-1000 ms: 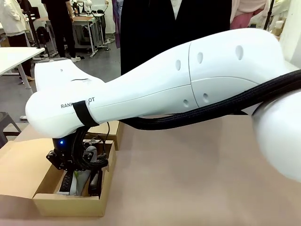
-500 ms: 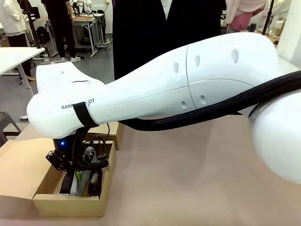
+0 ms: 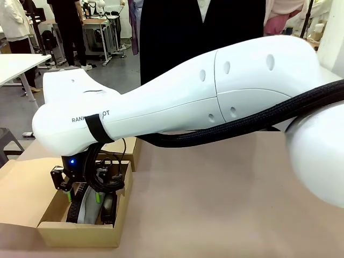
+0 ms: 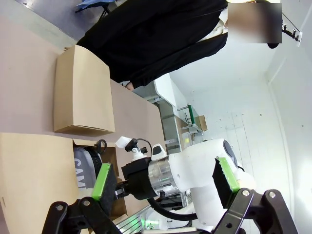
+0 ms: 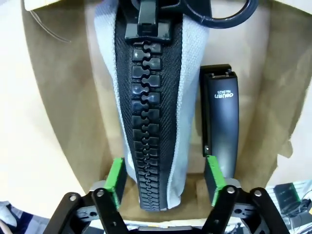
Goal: Place items inside the box.
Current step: Pick up a Pencil pouch or Stapler and place it inside the Mailer Box closest to the robot.
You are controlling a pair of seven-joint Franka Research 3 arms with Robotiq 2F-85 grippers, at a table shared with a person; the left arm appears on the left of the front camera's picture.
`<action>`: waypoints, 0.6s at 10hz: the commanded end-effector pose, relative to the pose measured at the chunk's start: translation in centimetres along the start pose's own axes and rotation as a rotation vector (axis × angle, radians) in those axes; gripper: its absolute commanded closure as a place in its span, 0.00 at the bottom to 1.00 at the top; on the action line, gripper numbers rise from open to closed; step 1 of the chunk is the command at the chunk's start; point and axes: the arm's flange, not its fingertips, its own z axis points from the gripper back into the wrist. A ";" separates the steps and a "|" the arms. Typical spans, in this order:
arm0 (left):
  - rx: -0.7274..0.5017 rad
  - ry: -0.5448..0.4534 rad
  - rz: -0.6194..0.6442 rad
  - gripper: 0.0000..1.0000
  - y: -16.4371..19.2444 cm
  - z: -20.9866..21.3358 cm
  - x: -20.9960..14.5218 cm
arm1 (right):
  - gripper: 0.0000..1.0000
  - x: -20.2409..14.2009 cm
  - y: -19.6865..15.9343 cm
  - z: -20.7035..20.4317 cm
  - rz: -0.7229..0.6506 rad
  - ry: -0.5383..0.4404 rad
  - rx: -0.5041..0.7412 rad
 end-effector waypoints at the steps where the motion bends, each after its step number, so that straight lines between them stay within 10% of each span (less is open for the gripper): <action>1: -0.024 -0.012 -0.015 0.00 -0.1 0.0 0.0 | 0.00 -0.3 -0.8 1.1 0.014 0.025 0.033; 4: -0.024 -0.012 -0.015 0.00 -0.1 0.0 0.0 | 0.00 -0.2 -4.2 3.0 0.066 0.065 0.129; 6: -0.024 -0.012 -0.015 0.00 -0.1 0.0 0.0 | 0.00 -1.1 -12.7 6.3 0.068 0.085 0.359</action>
